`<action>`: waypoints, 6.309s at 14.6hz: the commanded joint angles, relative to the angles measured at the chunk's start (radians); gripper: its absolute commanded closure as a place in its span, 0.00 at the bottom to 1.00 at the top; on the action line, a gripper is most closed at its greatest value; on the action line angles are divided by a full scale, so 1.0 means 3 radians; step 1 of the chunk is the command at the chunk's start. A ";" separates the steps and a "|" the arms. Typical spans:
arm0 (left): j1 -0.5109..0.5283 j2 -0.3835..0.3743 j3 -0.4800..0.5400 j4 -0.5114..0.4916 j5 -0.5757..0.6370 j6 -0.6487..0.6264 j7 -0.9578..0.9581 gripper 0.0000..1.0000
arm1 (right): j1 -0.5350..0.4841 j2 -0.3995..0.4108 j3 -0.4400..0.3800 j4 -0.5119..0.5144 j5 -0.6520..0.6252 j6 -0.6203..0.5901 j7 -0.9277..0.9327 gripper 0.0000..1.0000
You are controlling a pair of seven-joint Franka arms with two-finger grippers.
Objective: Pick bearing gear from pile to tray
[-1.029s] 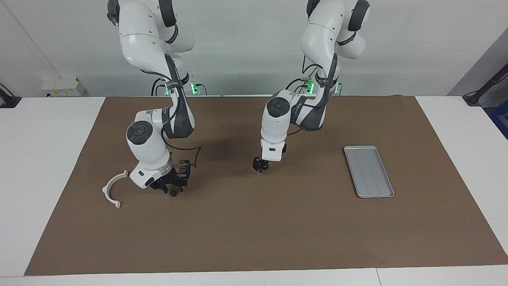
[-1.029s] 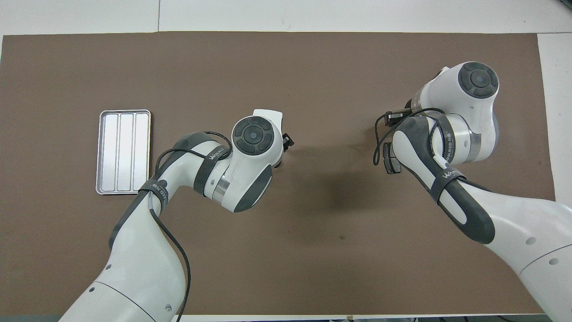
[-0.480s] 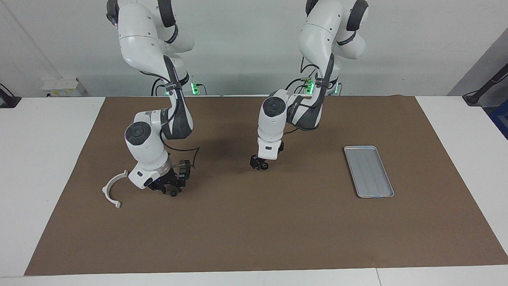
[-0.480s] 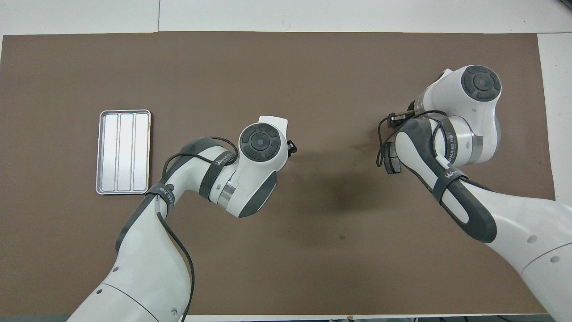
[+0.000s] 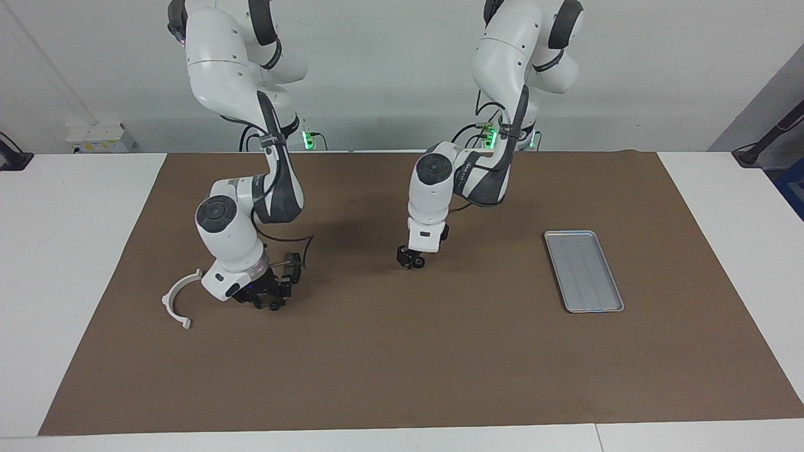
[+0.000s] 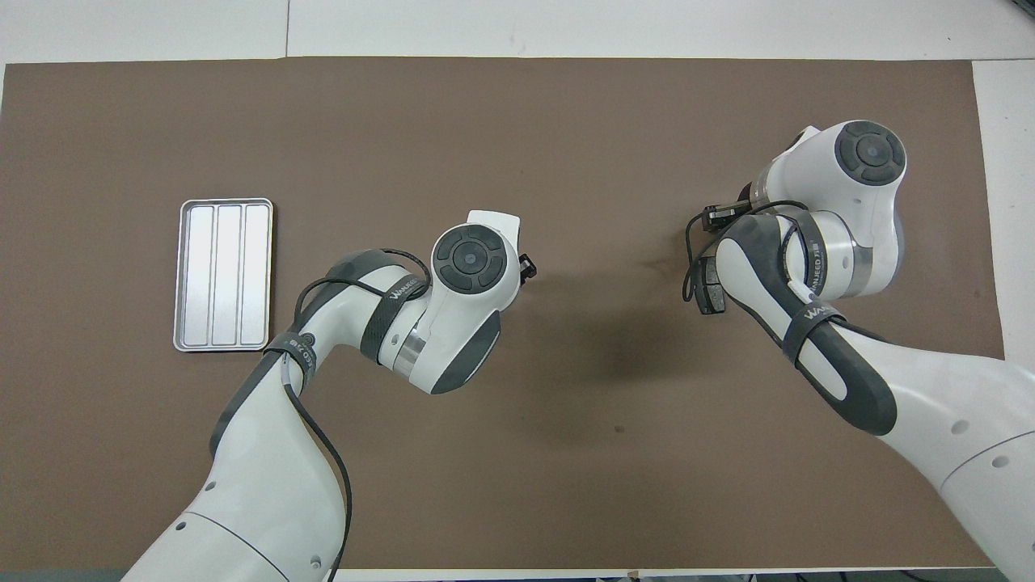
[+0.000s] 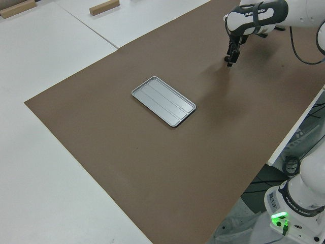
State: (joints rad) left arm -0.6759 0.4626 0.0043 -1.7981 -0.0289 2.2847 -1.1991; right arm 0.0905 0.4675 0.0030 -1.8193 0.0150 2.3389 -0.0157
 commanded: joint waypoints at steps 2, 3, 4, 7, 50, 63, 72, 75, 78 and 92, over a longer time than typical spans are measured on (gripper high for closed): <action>-0.0033 0.0007 0.0037 -0.0050 0.0081 0.0090 -0.0037 0.27 | 0.0000 -0.0004 0.0021 -0.0041 0.0042 0.0093 -0.0060 0.74; -0.0033 0.0007 0.0032 -0.0045 0.0086 0.0090 -0.0037 0.39 | 0.0000 -0.0009 0.0021 -0.0036 0.0042 0.0088 -0.0060 0.86; -0.0023 0.0007 0.0037 -0.0020 0.0086 0.0049 -0.0032 0.55 | 0.0000 -0.0009 0.0021 -0.0031 0.0042 0.0078 -0.0055 0.97; 0.0008 0.0017 0.0037 0.0179 0.0091 -0.0211 -0.0027 1.00 | 0.0000 -0.0014 0.0021 -0.0010 0.0042 0.0047 -0.0040 1.00; 0.1910 -0.1159 0.0216 -0.1488 0.0148 0.0428 0.3036 0.27 | 0.1520 -0.0059 -0.0010 0.0619 -0.0122 -0.0432 0.2216 0.00; 0.0465 -0.0593 0.0164 -0.0200 -0.0021 -0.0273 0.0625 0.19 | 0.0021 -0.1164 -0.0015 0.0695 -0.0121 -0.1849 -0.0018 0.00; 0.0029 -0.0013 0.0165 0.0185 0.0009 0.0080 0.0086 0.23 | -0.0312 -0.1655 -0.0020 0.0318 -0.0168 -0.2530 -0.0244 0.00; -0.0038 -0.0013 0.0165 0.0083 0.0025 0.0100 0.0065 0.25 | -0.0312 -0.1737 -0.0025 0.0302 -0.0168 -0.2520 -0.0239 0.00; -0.0053 -0.0013 0.0165 0.0001 0.0030 0.0161 0.0014 0.30 | -0.0312 -0.1737 -0.0020 0.0399 -0.0162 -0.2489 -0.0229 0.00; -0.0079 -0.0064 0.0277 0.0164 0.0157 -0.0420 -0.0073 1.00 | -0.0327 -0.1691 -0.0025 0.0547 -0.0162 -0.2509 -0.0244 0.00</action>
State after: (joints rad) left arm -0.7025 0.4573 0.0562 -1.7863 -0.0129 2.2467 -1.2131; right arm 0.0111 -0.0424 -0.0182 -1.6594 -0.0230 1.5893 -0.0809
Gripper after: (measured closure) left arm 0.762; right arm 0.000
